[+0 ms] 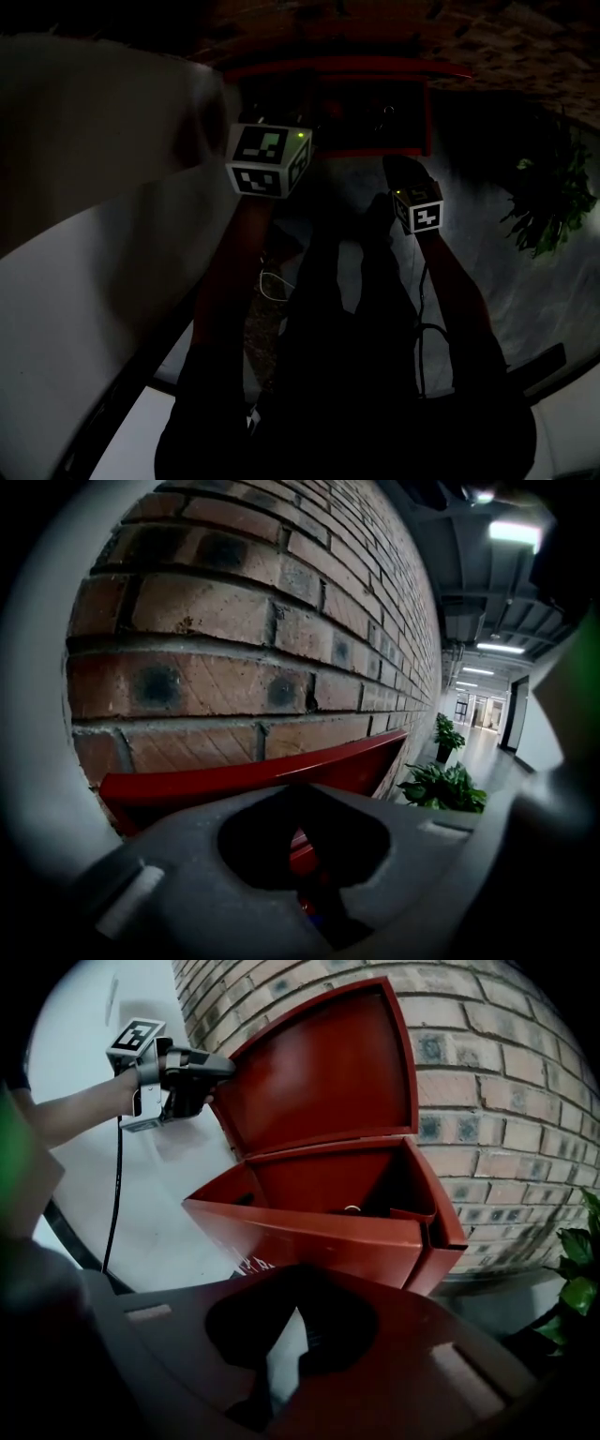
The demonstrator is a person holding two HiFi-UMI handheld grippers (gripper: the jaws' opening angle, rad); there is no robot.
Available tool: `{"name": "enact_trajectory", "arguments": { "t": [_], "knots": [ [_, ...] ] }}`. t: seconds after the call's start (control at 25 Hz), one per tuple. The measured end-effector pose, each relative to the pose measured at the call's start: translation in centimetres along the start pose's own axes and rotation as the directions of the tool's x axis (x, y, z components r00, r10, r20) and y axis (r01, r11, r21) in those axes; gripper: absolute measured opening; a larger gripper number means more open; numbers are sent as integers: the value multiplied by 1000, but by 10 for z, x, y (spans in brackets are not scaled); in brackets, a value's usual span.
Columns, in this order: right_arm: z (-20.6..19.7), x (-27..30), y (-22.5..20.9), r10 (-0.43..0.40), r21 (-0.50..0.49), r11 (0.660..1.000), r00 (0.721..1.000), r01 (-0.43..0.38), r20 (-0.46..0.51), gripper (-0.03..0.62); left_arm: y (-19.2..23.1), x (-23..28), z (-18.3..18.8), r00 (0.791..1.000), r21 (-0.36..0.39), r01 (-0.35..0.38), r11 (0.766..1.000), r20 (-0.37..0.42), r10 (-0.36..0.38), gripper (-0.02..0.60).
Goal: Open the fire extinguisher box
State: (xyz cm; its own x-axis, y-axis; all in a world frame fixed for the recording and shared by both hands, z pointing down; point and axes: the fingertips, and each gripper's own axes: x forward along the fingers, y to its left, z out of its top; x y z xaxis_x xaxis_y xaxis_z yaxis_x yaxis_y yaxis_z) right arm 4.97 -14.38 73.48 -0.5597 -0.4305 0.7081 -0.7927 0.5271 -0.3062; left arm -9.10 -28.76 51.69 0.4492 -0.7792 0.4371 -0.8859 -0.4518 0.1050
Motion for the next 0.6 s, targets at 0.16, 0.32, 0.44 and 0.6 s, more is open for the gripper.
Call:
{"name": "enact_trajectory", "arguments": {
  "t": [0.16,0.32,0.44,0.6],
  "knots": [
    [3,-5,0,-22,5,1000,1000,22,-8,0,2,3,6,1000,16,8,1000,2,-8,3],
    [-2,-2,-1,-25,43,999,1000,25,1,0,5,3,13,1000,23,8,1000,12,-8,3],
    [-1,-2,-1,-33,85,996,999,33,2,0,8,5,16,1000,34,3,999,9,-3,3],
    [2,-3,2,-23,142,990,1000,21,18,0,15,8,16,1000,52,-10,999,11,10,3]
  ]
}}
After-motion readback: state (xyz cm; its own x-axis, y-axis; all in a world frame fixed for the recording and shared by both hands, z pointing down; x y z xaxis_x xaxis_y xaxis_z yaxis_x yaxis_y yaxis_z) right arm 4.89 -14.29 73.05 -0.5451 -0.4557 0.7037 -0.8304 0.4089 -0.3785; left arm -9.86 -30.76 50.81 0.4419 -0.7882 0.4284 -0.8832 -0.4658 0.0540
